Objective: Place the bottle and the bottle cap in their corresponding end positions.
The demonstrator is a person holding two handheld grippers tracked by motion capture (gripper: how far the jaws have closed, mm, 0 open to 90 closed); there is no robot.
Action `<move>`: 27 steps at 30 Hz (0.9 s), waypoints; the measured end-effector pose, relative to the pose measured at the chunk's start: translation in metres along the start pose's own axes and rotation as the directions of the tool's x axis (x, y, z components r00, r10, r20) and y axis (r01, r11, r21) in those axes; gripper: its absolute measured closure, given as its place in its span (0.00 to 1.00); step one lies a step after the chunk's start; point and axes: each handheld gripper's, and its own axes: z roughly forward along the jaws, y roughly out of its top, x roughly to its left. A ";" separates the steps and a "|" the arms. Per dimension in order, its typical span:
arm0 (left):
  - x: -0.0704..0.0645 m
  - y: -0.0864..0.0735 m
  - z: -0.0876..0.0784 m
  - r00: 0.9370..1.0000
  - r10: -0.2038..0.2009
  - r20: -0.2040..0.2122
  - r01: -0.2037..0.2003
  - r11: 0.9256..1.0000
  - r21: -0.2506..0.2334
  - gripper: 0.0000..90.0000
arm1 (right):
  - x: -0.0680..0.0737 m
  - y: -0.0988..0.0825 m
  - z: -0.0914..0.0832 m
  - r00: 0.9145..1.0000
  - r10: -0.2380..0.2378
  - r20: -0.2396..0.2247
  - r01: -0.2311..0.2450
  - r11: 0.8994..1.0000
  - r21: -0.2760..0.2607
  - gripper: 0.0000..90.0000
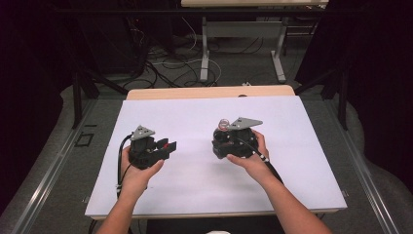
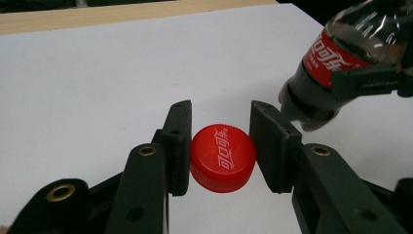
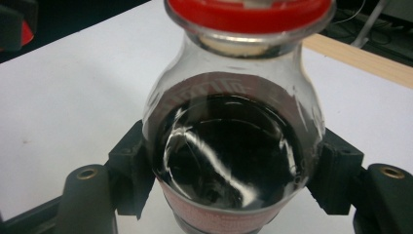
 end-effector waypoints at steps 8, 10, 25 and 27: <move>0.004 -0.005 -0.001 1.000 -0.003 -0.005 0.003 1.000 -0.002 0.69 | -0.010 0.011 0.013 1.000 0.020 0.021 -0.020 1.000 -0.008 0.33; 0.006 -0.007 0.000 1.000 -0.002 -0.010 0.002 1.000 -0.004 0.69 | -0.011 0.013 0.017 0.999 0.032 0.035 -0.032 0.999 -0.010 0.33; 0.012 -0.012 0.001 0.999 -0.032 -0.010 0.032 0.999 -0.007 0.69 | -0.028 0.012 0.048 0.994 0.061 0.096 -0.060 0.998 -0.009 0.33; 0.012 -0.012 0.001 0.999 -0.034 -0.008 0.034 0.999 -0.003 0.69 | -0.029 0.011 0.053 0.993 0.066 0.101 -0.065 0.998 -0.005 0.33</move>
